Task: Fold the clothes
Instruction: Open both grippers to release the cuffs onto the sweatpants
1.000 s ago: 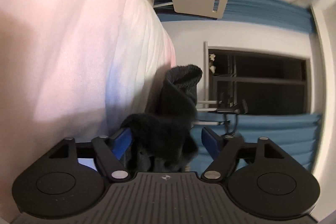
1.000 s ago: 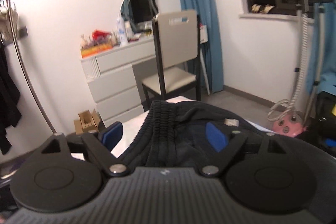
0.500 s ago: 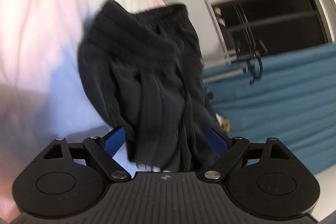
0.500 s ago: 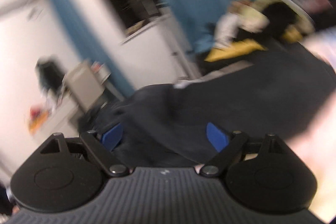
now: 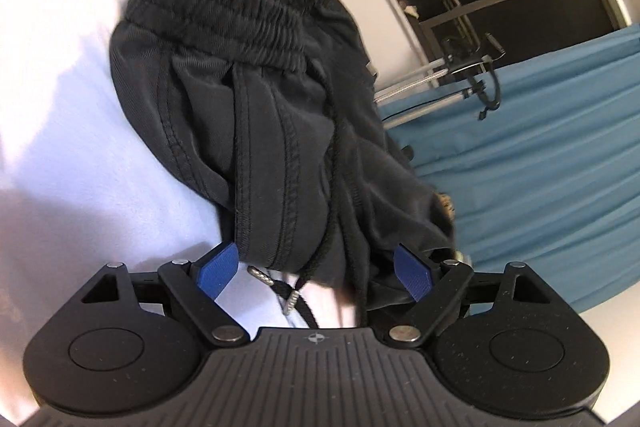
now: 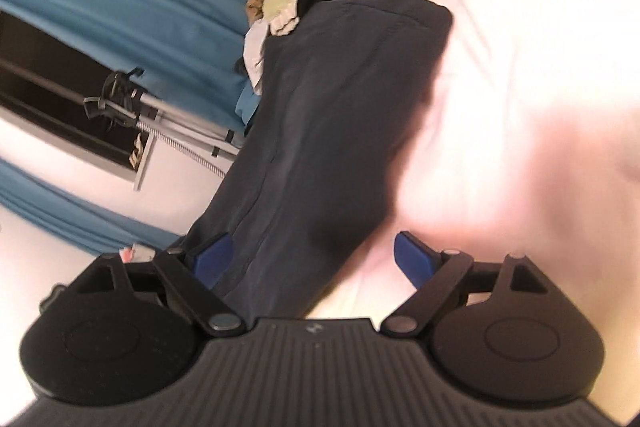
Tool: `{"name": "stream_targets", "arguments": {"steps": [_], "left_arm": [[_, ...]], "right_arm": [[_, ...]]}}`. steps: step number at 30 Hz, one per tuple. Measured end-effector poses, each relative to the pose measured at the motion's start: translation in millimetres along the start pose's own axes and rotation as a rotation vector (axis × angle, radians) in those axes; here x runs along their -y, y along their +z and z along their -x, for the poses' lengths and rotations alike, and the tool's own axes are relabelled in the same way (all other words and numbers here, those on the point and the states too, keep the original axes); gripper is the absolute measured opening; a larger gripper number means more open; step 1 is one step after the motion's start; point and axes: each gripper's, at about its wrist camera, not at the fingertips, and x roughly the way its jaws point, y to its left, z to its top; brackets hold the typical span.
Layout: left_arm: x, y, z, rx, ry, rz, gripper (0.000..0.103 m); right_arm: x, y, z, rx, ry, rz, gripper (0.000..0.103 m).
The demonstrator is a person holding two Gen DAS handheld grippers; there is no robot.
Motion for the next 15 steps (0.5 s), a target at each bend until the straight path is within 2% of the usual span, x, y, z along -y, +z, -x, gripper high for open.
{"name": "stream_targets", "arguments": {"steps": [5,8,12,14,15], "left_arm": [[-1.6,3.9,-28.6,-0.006,0.035,-0.035,0.081],[-3.7,6.4,-35.5,0.014,0.037,-0.038,0.078],[-6.9,9.3,-42.3,0.036,0.040,-0.046,0.072],[-7.4,9.9,-44.5,0.052,0.055,-0.052,0.064],[-7.4,10.1,-45.8,0.057,0.068,-0.057,0.063]], "right_arm": [[18.0,18.0,-21.2,0.027,0.079,0.020,0.087],[14.6,23.3,-36.8,0.060,0.158,0.114,0.083],[7.6,24.5,-72.8,0.015,0.114,0.202,0.082],[4.5,22.4,-80.1,0.035,0.111,0.235,0.081],[2.2,21.0,-81.9,0.046,0.104,0.248,0.076]]}}
